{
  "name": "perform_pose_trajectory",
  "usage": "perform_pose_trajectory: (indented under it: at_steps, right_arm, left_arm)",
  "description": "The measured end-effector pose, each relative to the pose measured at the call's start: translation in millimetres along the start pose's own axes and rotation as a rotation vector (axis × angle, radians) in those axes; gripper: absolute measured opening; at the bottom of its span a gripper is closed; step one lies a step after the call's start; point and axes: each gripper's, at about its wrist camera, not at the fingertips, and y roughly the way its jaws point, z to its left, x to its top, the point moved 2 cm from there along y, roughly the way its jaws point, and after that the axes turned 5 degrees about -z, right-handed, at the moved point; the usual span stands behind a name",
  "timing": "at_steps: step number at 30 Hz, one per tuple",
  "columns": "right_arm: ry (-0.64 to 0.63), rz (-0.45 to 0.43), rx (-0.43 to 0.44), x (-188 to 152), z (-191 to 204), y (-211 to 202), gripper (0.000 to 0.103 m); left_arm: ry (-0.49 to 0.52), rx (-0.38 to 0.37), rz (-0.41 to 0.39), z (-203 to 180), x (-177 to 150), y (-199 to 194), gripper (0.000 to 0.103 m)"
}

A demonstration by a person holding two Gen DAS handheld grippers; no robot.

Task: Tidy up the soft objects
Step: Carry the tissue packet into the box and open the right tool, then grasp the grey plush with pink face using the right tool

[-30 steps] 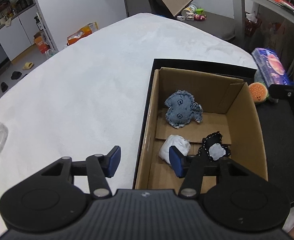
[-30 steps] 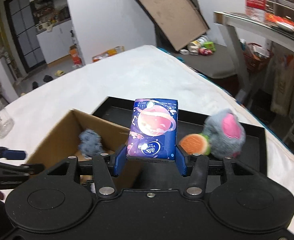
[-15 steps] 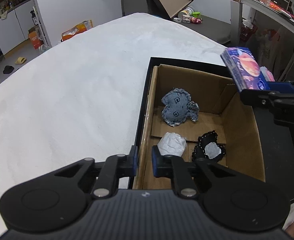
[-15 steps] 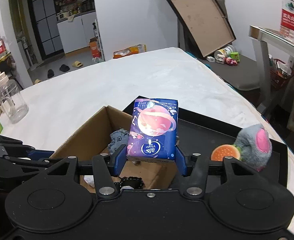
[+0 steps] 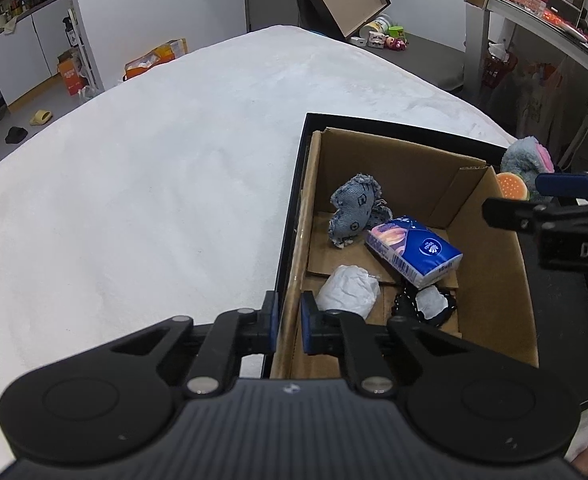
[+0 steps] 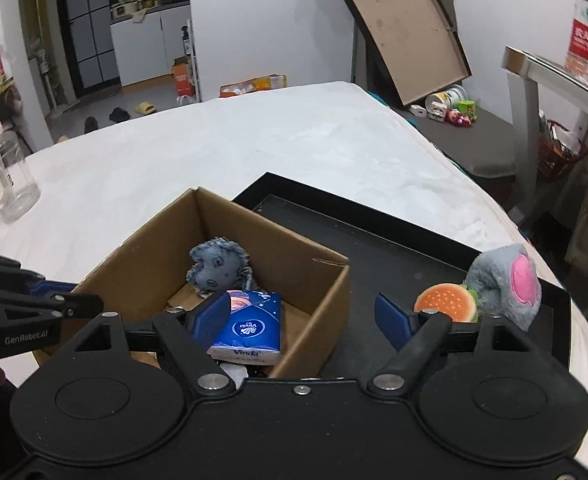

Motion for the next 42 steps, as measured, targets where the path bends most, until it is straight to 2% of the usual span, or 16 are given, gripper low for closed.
perform_pose_trajectory:
  at_steps: [6,9,17,20,22,25,31,36,42]
  right_arm:
    - [0.048,0.003,-0.002,-2.0,-15.2,-1.2,0.078]
    - [0.074,0.031,-0.016,-3.9,-27.1,-1.0,0.078]
    - [0.089,0.027,-0.065,18.4,-60.2,-9.3,0.078]
    - [0.103,0.025,-0.081,20.5,-73.3,-9.1,0.079]
    - [0.123,0.019,-0.083,18.4,-82.3,-9.0,0.081]
    - [0.146,0.008,-0.073,13.1,-95.3,-6.3,0.081]
    - [0.163,-0.016,-0.074,5.8,-116.5,0.0,0.082]
    - [0.174,-0.026,-0.082,1.8,-137.5,6.3,0.086]
    - [0.226,-0.009,-0.096,-6.0,-159.9,16.1,0.089]
  left_arm:
    - [0.026,0.013,-0.010,-5.6,3.1,-1.8,0.010]
    - [0.035,0.021,-0.014,-7.7,4.6,-2.3,0.010]
    - [0.027,0.046,0.022,-9.5,12.1,3.1,0.016]
    - [0.026,0.053,0.030,-11.4,14.9,3.7,0.026]
    - [0.021,0.055,0.030,-12.4,17.2,4.3,0.037]
    - [0.026,0.061,0.015,-16.5,20.7,4.0,0.049]
    - [0.056,0.082,0.029,-28.7,26.8,11.4,0.061]
    - [0.072,0.107,0.057,-40.0,29.5,20.1,0.071]
    - [0.088,0.148,0.075,-53.0,33.9,31.7,0.073]
